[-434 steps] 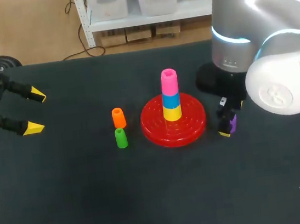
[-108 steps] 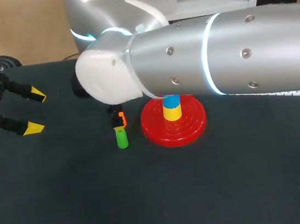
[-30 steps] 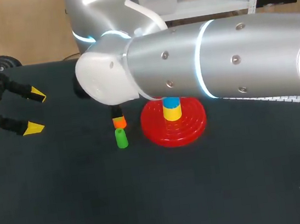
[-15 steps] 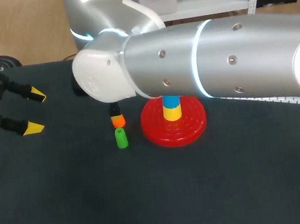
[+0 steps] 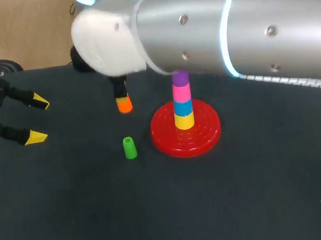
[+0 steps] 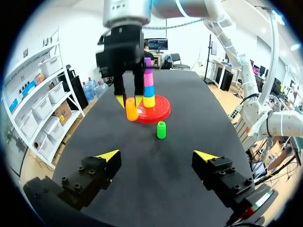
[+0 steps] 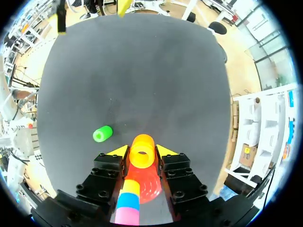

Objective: Pick up and stack the cylinders on the red base in this order: pink,purple,orange,green

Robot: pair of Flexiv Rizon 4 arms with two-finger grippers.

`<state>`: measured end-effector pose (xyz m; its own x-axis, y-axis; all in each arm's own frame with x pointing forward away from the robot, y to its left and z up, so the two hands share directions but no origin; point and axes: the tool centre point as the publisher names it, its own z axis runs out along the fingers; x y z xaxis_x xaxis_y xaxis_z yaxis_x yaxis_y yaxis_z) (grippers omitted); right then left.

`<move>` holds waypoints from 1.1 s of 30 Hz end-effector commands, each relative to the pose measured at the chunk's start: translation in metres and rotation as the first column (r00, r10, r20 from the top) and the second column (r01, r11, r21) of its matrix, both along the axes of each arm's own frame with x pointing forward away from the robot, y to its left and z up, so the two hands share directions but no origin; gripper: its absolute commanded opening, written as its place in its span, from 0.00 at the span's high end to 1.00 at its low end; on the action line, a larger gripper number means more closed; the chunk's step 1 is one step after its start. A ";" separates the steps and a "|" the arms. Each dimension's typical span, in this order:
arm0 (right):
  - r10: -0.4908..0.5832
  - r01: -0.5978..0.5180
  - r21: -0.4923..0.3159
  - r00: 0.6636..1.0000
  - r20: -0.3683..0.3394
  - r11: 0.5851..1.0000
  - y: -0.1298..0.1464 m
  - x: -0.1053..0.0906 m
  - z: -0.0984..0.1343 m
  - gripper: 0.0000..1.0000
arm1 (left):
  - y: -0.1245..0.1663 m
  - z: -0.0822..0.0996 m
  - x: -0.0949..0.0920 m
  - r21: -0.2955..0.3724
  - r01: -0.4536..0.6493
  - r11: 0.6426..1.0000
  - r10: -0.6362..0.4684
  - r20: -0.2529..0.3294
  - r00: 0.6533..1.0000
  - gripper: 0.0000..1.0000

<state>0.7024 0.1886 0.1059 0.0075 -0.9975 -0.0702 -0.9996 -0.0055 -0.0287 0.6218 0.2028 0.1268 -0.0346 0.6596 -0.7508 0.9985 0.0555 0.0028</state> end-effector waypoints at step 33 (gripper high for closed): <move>-0.403 0.399 0.059 0.912 0.073 0.915 -0.129 -0.037 0.149 1.00 | 0.001 -0.001 0.000 -0.003 0.001 1.000 -0.001 0.004 1.000 0.00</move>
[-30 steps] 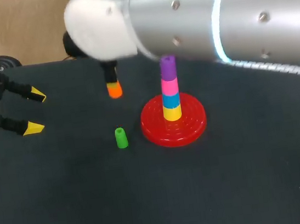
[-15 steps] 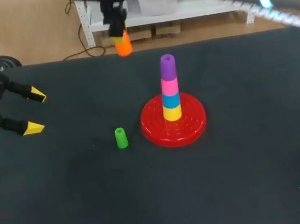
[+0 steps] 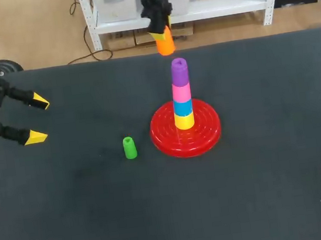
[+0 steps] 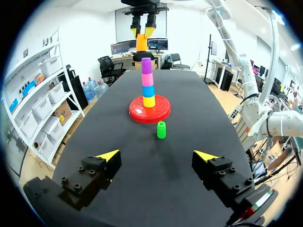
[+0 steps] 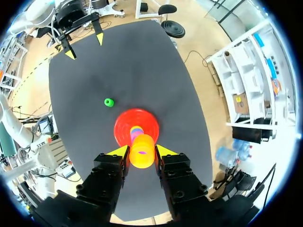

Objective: Pick up and stack the cylinders on the red base in this order: pink,purple,orange,green

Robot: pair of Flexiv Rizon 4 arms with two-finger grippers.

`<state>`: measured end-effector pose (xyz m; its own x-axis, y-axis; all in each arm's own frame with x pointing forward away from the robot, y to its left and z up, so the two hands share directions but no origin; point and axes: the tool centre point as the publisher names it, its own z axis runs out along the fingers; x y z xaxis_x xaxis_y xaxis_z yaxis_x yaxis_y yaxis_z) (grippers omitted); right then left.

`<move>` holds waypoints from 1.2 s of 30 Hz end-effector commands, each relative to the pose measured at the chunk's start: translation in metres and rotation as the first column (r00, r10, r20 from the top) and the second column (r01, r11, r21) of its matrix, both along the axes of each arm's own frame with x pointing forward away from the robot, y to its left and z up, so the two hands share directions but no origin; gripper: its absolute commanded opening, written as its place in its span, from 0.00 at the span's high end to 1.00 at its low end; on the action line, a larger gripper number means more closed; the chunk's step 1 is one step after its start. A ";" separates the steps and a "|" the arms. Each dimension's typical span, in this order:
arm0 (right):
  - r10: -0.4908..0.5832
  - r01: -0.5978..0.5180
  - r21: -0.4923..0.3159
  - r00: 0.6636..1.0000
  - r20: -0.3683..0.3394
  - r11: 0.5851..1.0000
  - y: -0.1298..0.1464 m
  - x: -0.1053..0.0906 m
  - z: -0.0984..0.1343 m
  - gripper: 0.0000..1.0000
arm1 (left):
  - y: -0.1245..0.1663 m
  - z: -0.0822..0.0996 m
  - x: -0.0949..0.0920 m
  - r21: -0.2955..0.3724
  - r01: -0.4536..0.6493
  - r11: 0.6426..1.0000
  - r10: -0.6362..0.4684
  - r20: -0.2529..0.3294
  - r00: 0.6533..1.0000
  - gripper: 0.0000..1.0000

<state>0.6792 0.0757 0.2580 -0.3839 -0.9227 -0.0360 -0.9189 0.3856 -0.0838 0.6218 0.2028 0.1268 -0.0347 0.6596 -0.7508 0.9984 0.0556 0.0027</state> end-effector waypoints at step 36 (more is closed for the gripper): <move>0.004 -0.001 0.125 1.000 -0.025 0.992 -0.020 -0.004 -0.030 1.00 | 0.001 -0.001 0.000 -0.003 0.001 1.000 -0.001 0.004 1.000 0.00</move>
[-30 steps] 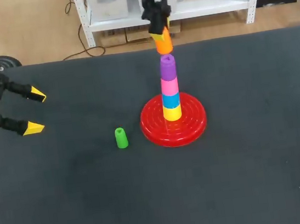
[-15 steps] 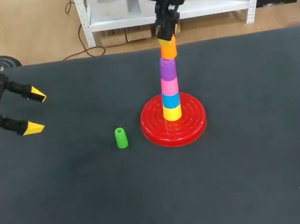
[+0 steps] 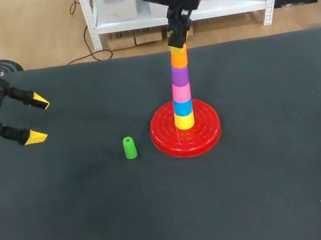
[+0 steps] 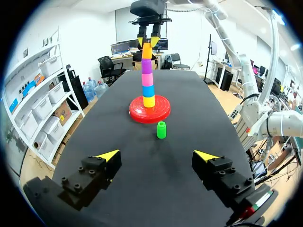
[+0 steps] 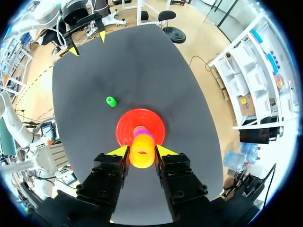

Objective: Pick up and stack the cylinders on the red base in this order: pink,purple,orange,green

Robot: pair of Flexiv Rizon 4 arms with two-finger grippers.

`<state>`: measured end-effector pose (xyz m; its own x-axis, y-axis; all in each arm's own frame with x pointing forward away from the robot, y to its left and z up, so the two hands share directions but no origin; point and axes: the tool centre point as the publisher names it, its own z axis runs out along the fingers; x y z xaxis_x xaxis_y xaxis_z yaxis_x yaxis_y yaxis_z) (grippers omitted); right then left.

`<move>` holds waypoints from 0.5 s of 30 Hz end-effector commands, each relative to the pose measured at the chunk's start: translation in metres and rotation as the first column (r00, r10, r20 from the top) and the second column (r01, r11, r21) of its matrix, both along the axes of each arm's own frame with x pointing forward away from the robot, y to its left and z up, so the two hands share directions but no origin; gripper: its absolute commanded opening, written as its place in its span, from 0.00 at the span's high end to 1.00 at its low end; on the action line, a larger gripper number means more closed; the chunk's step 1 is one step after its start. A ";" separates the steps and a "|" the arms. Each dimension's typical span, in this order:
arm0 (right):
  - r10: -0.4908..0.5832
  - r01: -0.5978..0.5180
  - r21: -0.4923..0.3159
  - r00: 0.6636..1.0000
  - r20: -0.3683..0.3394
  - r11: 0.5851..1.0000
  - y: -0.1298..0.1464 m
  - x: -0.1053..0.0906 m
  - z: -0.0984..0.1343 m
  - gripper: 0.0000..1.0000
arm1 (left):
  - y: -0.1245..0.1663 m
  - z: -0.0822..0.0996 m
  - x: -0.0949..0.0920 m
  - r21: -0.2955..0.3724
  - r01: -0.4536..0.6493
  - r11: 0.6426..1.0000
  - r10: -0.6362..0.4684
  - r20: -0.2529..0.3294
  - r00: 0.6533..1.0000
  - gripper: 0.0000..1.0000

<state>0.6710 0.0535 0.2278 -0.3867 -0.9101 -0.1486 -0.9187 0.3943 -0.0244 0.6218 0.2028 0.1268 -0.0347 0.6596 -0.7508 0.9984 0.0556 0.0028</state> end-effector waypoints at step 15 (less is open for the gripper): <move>0.029 -0.032 -0.030 0.996 -0.084 0.999 0.013 0.006 -0.014 1.00 | 0.001 -0.001 0.000 -0.003 0.001 1.000 -0.001 0.004 1.000 0.00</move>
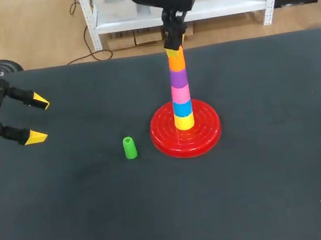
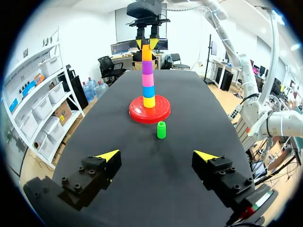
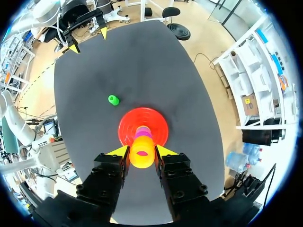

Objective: Pick up and stack the cylinders on the red base in this order: pink,purple,orange,green

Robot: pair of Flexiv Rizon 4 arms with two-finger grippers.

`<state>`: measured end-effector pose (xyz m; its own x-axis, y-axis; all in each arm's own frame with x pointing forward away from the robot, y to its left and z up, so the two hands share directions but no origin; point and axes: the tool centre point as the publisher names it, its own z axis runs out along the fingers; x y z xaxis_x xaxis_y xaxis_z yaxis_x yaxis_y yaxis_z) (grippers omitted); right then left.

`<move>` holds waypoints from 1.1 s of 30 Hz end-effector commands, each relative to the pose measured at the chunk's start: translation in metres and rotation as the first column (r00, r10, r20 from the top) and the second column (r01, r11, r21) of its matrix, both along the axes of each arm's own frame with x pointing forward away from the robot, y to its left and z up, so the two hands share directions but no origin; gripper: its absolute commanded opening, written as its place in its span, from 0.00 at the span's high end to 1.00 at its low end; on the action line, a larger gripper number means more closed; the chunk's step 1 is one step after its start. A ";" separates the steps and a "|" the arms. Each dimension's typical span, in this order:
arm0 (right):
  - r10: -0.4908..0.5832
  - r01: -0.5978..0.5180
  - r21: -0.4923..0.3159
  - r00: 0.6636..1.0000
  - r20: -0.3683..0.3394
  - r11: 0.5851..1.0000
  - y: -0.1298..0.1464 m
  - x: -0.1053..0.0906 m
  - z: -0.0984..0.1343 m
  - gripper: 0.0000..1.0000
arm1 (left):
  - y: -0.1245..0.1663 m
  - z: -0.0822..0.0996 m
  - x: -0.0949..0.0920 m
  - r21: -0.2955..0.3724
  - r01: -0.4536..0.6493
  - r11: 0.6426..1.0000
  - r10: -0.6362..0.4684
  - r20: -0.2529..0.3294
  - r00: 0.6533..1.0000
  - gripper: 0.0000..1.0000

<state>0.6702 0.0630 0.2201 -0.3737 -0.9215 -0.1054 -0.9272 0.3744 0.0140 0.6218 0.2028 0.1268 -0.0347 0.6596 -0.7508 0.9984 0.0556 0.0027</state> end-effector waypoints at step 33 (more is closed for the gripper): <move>-0.073 0.082 -0.062 0.988 0.134 0.995 0.016 -0.033 0.021 0.00 | 0.001 -0.001 0.000 -0.003 0.001 1.000 -0.001 0.004 1.000 0.00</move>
